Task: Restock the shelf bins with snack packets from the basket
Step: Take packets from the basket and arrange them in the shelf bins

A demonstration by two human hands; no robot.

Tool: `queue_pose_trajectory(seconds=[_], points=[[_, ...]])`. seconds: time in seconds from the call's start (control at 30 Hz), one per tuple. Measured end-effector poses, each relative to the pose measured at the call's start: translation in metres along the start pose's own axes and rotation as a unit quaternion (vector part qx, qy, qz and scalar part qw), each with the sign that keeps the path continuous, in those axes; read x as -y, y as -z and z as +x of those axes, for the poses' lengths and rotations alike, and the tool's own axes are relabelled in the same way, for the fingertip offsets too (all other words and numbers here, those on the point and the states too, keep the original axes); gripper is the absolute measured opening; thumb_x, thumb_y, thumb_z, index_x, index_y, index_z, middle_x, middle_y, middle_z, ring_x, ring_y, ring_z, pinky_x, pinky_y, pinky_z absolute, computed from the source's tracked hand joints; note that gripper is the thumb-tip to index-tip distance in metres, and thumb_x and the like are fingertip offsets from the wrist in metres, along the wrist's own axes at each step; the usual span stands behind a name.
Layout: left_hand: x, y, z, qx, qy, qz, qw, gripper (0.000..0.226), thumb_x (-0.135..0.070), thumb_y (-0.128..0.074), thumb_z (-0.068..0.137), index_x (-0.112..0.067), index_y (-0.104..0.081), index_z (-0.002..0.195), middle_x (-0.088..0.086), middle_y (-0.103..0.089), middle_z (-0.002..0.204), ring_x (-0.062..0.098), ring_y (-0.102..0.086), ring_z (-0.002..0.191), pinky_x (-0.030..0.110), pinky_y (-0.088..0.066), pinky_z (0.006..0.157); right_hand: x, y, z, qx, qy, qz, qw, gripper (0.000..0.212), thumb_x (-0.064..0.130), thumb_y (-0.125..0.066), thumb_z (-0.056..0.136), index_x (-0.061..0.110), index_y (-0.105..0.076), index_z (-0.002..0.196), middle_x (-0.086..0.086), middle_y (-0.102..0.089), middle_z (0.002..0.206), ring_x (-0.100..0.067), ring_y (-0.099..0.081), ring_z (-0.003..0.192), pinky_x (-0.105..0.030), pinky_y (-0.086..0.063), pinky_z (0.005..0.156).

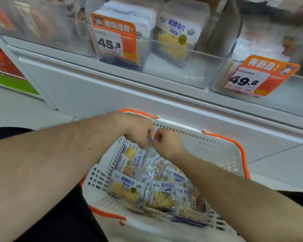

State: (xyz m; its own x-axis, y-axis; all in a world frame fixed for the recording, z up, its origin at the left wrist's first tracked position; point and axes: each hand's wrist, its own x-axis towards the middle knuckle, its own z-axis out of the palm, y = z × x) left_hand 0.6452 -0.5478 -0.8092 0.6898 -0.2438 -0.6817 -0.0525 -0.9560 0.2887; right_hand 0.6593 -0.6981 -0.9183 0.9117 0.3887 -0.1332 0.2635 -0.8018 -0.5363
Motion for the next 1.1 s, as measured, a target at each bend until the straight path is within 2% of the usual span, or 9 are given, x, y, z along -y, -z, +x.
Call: queue_pose_trajectory(seconds=[0.13,0.23,0.33,0.47,0.67,0.77,0.93,1.03,1.1], points=[[0.002,-0.001,0.007,0.011,-0.003,0.026,1.000,0.031,-0.028,-0.070,0.087,-0.014,-0.060,0.112,0.008,-0.067,0.110,0.024,-0.058,0.087,0.039,-0.052,0.084,-0.017,-0.058,-0.013,0.213,-0.040,-0.037,0.976,0.011,0.014,-0.055,0.086,0.008,-0.063,0.084,-0.008,-0.067,0.085,-0.026,-0.062,0.082,-0.031,-0.050,0.066],[0.001,0.001,0.012,0.013,-0.002,0.023,1.000,0.025,-0.029,-0.069,0.087,-0.016,-0.056,0.104,0.004,-0.059,0.102,0.020,-0.049,0.084,0.035,-0.050,0.082,-0.024,-0.089,-0.021,0.298,-0.063,-0.043,0.952,0.014,0.022,-0.056,0.088,0.010,-0.054,0.080,-0.009,-0.061,0.080,-0.026,-0.057,0.074,-0.035,-0.045,0.064],[-0.004,0.004,0.014,0.009,-0.001,0.024,1.000,0.038,-0.030,-0.068,0.088,-0.014,-0.060,0.121,0.002,-0.065,0.113,0.020,-0.059,0.093,0.034,-0.052,0.086,-0.026,-0.108,-0.028,0.339,-0.080,-0.037,0.937,0.018,0.027,-0.061,0.086,0.012,-0.056,0.078,-0.007,-0.055,0.076,-0.021,-0.052,0.070,-0.032,-0.041,0.060],[-0.010,0.008,0.014,0.008,-0.007,0.022,1.000,0.047,-0.028,-0.068,0.089,-0.022,-0.054,0.134,-0.005,-0.061,0.124,0.018,-0.062,0.107,0.034,-0.054,0.089,-0.027,-0.121,-0.032,0.348,-0.087,-0.033,0.933,0.023,0.026,-0.065,0.088,0.004,-0.069,0.093,-0.009,-0.068,0.087,-0.021,-0.060,0.075,-0.030,-0.049,0.063],[-0.010,0.010,0.018,0.005,-0.008,0.016,1.000,0.041,-0.032,-0.070,0.088,-0.027,-0.056,0.126,-0.005,-0.060,0.119,0.016,-0.062,0.098,0.030,-0.053,0.083,-0.029,-0.115,-0.032,0.350,-0.069,-0.036,0.934,0.011,0.013,-0.057,0.092,0.008,-0.063,0.084,-0.008,-0.063,0.084,-0.030,-0.066,0.090,-0.035,-0.050,0.072],[-0.008,0.012,0.016,-0.009,-0.001,-0.004,1.000,0.053,-0.031,-0.070,0.089,-0.024,-0.050,0.138,-0.006,-0.056,0.129,0.016,-0.061,0.106,0.025,-0.050,0.076,-0.025,-0.091,-0.025,0.356,-0.050,-0.041,0.932,0.015,0.012,-0.046,0.098,0.008,-0.060,0.099,-0.011,-0.066,0.105,-0.030,-0.062,0.099,-0.039,-0.051,0.081],[-0.003,0.016,0.012,-0.027,0.009,-0.041,0.999,0.057,-0.037,-0.071,0.087,-0.021,-0.049,0.137,-0.002,-0.061,0.127,0.017,-0.063,0.100,0.032,-0.053,0.078,-0.014,-0.020,-0.005,0.295,-0.008,-0.047,0.954,0.017,0.014,-0.044,0.100,0.013,-0.057,0.110,-0.008,-0.060,0.106,-0.020,-0.054,0.086,-0.030,-0.042,0.073],[-0.002,0.022,0.012,-0.091,0.013,-0.157,0.983,0.072,-0.045,-0.073,0.085,-0.019,-0.042,0.144,0.000,-0.057,0.132,0.019,-0.060,0.110,0.034,-0.050,0.093,-0.010,0.033,0.005,0.254,-0.014,-0.027,0.967,0.009,0.017,-0.045,0.101,0.018,-0.052,0.106,-0.007,-0.063,0.101,-0.019,-0.062,0.067,-0.031,-0.051,0.064],[0.000,0.027,0.012,-0.145,0.015,-0.249,0.958,0.078,-0.048,-0.074,0.082,-0.018,-0.039,0.145,0.002,-0.053,0.138,0.020,-0.057,0.116,0.039,-0.047,0.102,-0.010,0.069,0.008,0.219,-0.018,-0.002,0.976,0.006,0.018,-0.046,0.102,0.021,-0.050,0.099,0.001,-0.058,0.088,-0.012,-0.060,0.051,-0.022,-0.048,0.053]])
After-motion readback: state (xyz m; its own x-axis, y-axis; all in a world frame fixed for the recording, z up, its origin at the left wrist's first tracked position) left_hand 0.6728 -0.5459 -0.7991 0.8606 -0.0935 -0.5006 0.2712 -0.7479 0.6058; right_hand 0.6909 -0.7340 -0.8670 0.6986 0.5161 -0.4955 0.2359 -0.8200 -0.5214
